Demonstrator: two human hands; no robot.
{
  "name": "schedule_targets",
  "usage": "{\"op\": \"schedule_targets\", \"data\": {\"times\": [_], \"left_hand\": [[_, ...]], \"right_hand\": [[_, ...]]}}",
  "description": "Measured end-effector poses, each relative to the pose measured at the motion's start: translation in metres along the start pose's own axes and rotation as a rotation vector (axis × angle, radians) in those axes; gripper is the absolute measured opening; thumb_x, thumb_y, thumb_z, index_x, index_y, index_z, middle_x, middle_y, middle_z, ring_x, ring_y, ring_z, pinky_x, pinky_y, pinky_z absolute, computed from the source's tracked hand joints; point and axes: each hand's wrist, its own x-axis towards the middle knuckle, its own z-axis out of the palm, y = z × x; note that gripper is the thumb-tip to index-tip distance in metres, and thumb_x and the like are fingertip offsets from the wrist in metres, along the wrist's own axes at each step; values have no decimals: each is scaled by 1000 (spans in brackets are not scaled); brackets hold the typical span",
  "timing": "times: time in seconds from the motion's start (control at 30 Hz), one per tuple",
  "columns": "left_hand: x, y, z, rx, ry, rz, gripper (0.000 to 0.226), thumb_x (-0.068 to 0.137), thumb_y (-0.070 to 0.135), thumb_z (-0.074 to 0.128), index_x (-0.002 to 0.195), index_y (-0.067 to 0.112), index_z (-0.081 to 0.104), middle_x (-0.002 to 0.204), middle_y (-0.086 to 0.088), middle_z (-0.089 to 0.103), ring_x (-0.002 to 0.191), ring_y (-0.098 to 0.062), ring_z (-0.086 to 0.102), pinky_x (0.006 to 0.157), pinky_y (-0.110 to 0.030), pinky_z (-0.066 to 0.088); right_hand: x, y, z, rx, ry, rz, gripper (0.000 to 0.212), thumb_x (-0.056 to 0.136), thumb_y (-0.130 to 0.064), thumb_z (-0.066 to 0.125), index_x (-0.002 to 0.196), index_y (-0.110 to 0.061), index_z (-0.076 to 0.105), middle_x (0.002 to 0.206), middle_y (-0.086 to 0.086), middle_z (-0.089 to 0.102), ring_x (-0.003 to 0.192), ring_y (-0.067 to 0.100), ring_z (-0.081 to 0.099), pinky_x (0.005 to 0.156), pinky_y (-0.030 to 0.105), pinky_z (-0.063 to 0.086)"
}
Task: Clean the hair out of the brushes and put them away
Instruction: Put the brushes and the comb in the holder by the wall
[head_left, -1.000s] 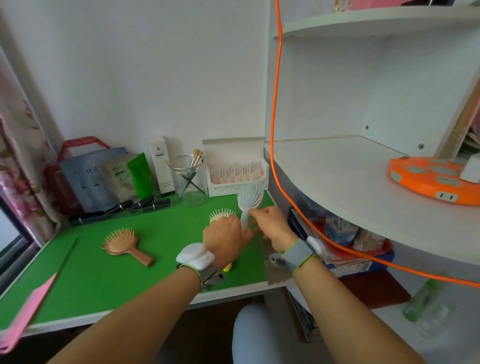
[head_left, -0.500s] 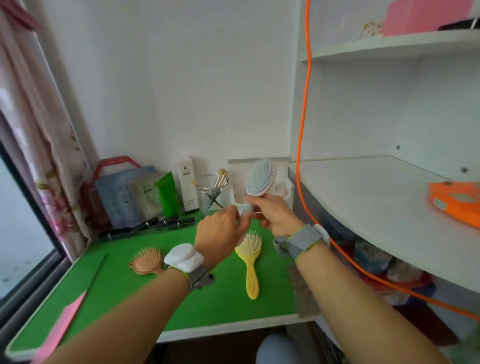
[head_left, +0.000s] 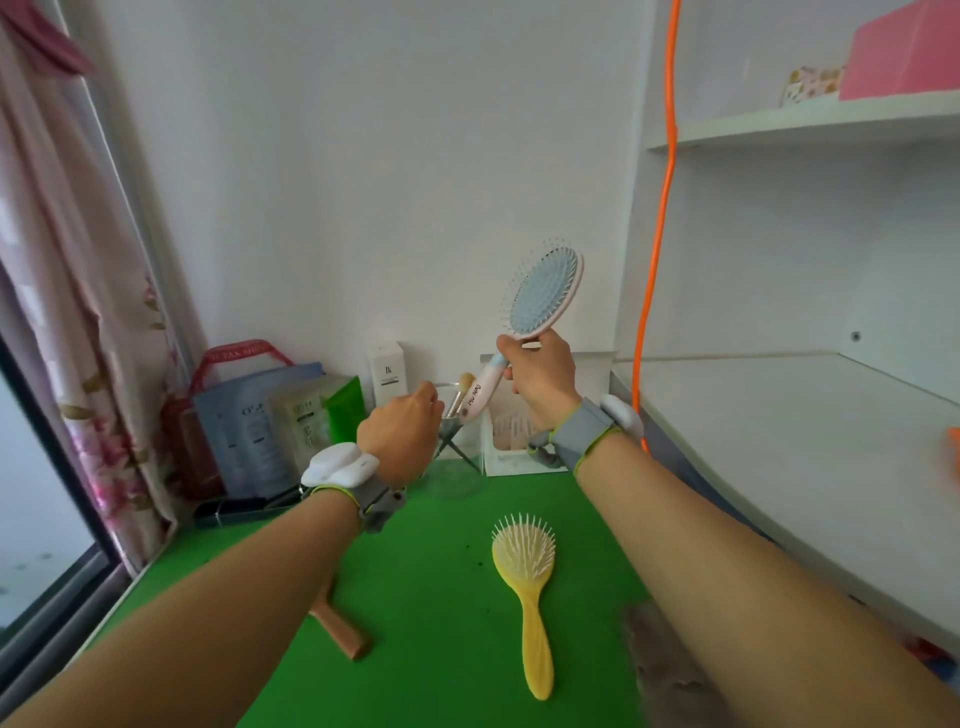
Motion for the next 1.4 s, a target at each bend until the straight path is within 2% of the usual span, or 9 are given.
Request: {"op": "schedule_targets", "data": {"times": [0.27,0.47,0.6,0.77,0.93,1.07,1.17,1.3,1.4], "left_hand": [[14,-2,10,39,-39,14,33,100,33,32,96,10,56,91,-11,65,79,-34,64,72,-43,56],[13,-3,19,7,8,33,32,98,36,38,82,13,53,84,-7,62,72,-30,61,68,-38,54],[11,-3,22,-4,49,52,31,98,37,39,83,14,53,84,-5,60,70,-30,58,61,-35,47],[9,-5,22,-12,49,56,31,99,38,37,87,13,52,86,-5,60,74,-32,60,64,-37,50],[8,-5,22,-22,44,50,31,99,37,36,89,13,52,91,-7,63,76,-32,61,65,-37,50],[3,-3,17,-91,69,51,24,99,37,37,103,17,49,98,-5,65,78,-33,62,67,-41,52],[-8,3,12,-110,111,67,22,98,37,37,92,17,45,85,-4,61,67,-30,58,62,-40,51],[-36,14,17,-55,-89,133,30,97,35,42,86,11,56,86,-5,60,75,-29,60,68,-38,52],[-54,21,23,-97,-290,89,30,94,38,50,91,11,64,91,-6,61,79,-25,60,71,-35,50]], "right_hand": [[20,7,20,-75,41,-39,27,84,-20,63,110,-10,60,102,12,71,95,31,67,85,48,54],[16,41,30,-166,16,7,23,84,-21,68,103,-8,65,102,11,72,94,29,68,84,39,55],[12,58,37,-205,-4,17,23,83,-28,71,98,-11,68,102,8,72,90,24,66,78,37,56],[10,68,43,-272,-63,45,27,82,-14,69,108,-11,65,108,8,70,100,25,65,80,32,53],[7,68,41,-294,-87,58,27,85,-14,64,111,-9,60,112,7,66,92,21,60,63,24,43],[5,63,32,-251,-77,90,20,86,-18,64,103,-10,57,106,11,65,88,26,59,72,38,53],[-3,61,18,-293,-74,65,3,84,-16,60,85,-14,58,93,13,67,89,31,63,80,44,55],[-23,70,-5,-487,-166,67,26,83,-17,59,60,-19,47,70,8,56,69,24,52,65,32,44],[-38,84,-20,-649,-274,145,30,83,-21,60,58,-18,44,65,4,51,62,23,49,57,28,37]]}}
